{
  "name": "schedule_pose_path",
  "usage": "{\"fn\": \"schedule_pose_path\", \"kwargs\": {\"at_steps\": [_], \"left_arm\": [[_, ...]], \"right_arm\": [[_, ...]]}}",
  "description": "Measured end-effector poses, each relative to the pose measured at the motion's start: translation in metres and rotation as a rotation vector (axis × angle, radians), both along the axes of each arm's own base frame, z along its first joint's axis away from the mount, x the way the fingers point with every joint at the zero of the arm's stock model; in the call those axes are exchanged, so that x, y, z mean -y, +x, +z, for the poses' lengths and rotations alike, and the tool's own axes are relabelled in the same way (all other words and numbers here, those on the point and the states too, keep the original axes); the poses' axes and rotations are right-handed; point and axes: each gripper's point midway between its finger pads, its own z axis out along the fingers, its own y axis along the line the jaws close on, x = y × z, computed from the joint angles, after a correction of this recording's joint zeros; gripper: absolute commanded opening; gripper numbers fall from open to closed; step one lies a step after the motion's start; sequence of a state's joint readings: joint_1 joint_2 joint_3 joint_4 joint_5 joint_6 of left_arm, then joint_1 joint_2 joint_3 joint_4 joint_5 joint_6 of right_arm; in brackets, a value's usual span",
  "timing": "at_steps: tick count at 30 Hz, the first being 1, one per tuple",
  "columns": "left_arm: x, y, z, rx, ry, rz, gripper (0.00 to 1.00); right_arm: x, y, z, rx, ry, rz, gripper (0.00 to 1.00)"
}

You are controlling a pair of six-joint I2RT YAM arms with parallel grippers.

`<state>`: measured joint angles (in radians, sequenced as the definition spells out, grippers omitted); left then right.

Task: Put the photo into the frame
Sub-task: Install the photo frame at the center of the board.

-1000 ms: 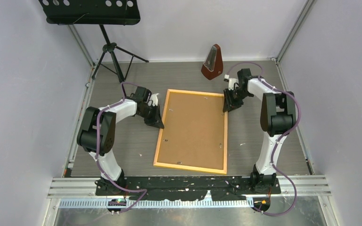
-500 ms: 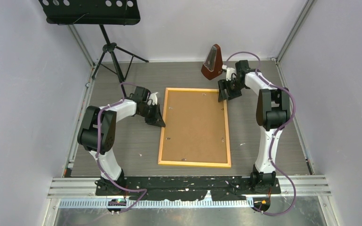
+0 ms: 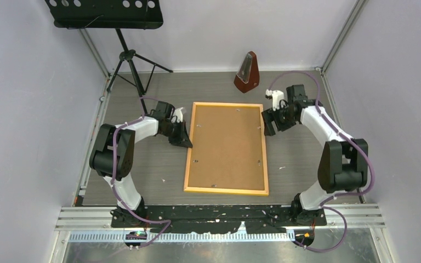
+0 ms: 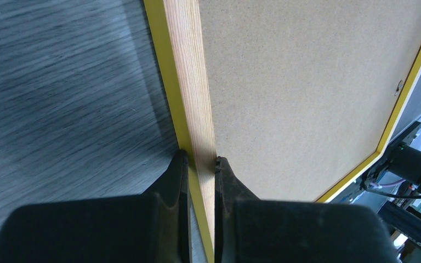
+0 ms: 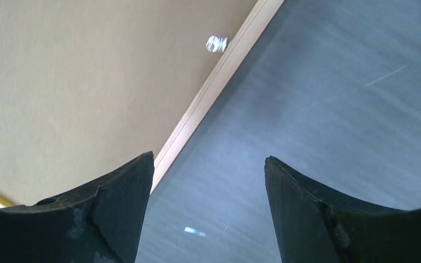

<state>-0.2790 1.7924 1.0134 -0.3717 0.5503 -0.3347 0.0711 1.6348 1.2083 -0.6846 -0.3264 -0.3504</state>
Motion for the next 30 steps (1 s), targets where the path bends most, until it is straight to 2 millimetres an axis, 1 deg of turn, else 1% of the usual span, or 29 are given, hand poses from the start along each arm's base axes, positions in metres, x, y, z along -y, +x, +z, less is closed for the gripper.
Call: {"fn": "schedule_pose_path", "kwargs": {"at_steps": [2,4,7,9,10,12,15,18,24,30], "left_arm": [[0.0,0.0,0.0,0.002,0.0,0.0,0.0],[0.0,0.0,0.0,0.004,-0.001,0.002,0.0],[0.0,0.0,0.0,0.004,-0.005,0.01,0.0],[0.0,0.001,0.0,0.0,-0.013,0.024,0.0],[0.0,0.0,0.0,0.0,-0.018,0.031,0.0],[0.0,0.0,0.0,0.001,-0.032,0.05,0.0],[0.002,0.001,-0.001,0.003,-0.062,0.088,0.0],[0.005,0.001,0.0,0.005,-0.1,0.126,0.0],[0.012,0.004,0.0,-0.019,-0.158,0.189,0.0],[0.012,0.007,0.002,-0.031,-0.182,0.223,0.0]], "right_arm": [[0.0,-0.021,-0.003,-0.006,-0.006,0.022,0.79],[-0.003,-0.042,-0.015,-0.04,-0.011,0.049,0.78],[-0.01,-0.074,-0.039,-0.121,-0.013,0.096,0.75],[-0.013,-0.088,-0.049,-0.161,-0.013,0.116,0.72],[-0.014,-0.091,-0.052,-0.171,-0.012,0.124,0.71],[-0.016,-0.093,-0.055,-0.183,-0.008,0.131,0.7],[-0.018,-0.091,-0.06,-0.187,-0.001,0.135,0.69],[-0.02,-0.091,-0.064,-0.195,0.001,0.142,0.71],[-0.027,-0.092,-0.064,-0.185,-0.002,0.182,0.76],[-0.024,-0.093,-0.067,-0.177,-0.048,0.217,0.74]]}}
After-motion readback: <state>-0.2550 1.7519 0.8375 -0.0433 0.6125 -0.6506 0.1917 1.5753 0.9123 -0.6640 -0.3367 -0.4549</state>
